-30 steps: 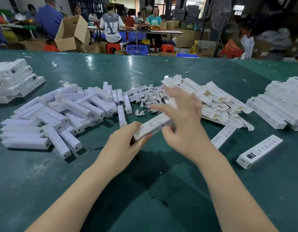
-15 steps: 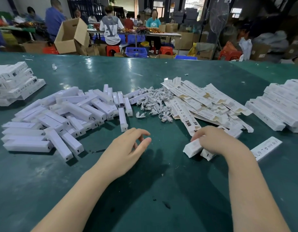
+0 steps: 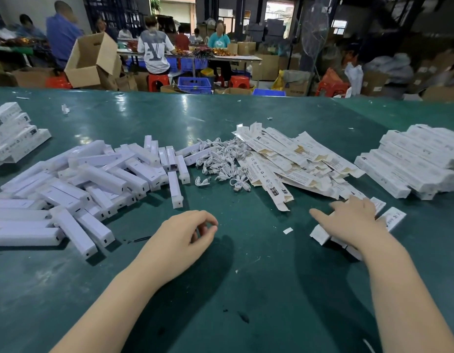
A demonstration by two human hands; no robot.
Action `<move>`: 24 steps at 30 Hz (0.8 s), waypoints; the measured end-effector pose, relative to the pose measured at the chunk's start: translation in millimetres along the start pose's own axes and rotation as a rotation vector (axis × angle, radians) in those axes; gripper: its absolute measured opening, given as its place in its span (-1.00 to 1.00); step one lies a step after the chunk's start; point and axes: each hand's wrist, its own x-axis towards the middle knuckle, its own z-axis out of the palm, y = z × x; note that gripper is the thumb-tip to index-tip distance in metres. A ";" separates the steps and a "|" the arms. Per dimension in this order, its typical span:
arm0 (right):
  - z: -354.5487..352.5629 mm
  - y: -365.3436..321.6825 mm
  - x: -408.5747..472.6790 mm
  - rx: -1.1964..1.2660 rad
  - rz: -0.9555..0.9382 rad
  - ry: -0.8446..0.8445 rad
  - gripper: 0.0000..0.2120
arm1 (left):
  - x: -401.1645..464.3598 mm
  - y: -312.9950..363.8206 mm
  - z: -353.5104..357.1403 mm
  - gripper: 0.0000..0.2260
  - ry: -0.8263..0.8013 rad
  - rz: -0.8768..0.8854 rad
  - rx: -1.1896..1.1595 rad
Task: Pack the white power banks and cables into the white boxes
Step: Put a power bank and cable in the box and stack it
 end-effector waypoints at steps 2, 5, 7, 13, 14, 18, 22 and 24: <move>3.1 9.5 -5.9 0.019 -0.123 -0.096 -0.16 | -0.8 1.4 -0.3 -0.91 -0.008 0.011 0.001; 8.5 20.7 -11.4 -0.090 -0.184 -0.162 -0.10 | -1.8 2.9 -0.3 -0.92 -0.022 0.021 0.008; 14.4 24.0 -9.7 -0.100 -0.141 -0.056 -0.30 | -1.7 3.2 0.5 -0.92 -0.031 0.021 0.025; 30.0 10.4 -1.3 -0.075 0.073 0.118 -0.48 | -0.3 2.5 2.8 -0.89 -0.030 0.013 0.041; 29.5 8.5 0.7 -0.073 0.105 0.112 -0.47 | -0.4 2.4 2.5 -0.89 -0.021 0.012 0.035; 27.5 -2.7 7.3 -0.055 0.209 0.087 -0.47 | -0.6 2.3 2.1 -0.89 0.007 0.005 0.013; 26.8 -18.5 8.3 -0.033 0.321 0.089 -0.45 | -0.9 2.5 1.5 -0.89 0.043 -0.015 0.001; 24.9 -24.4 7.1 -0.023 0.340 0.089 -0.38 | 0.3 0.5 0.5 -0.89 0.098 -0.040 0.012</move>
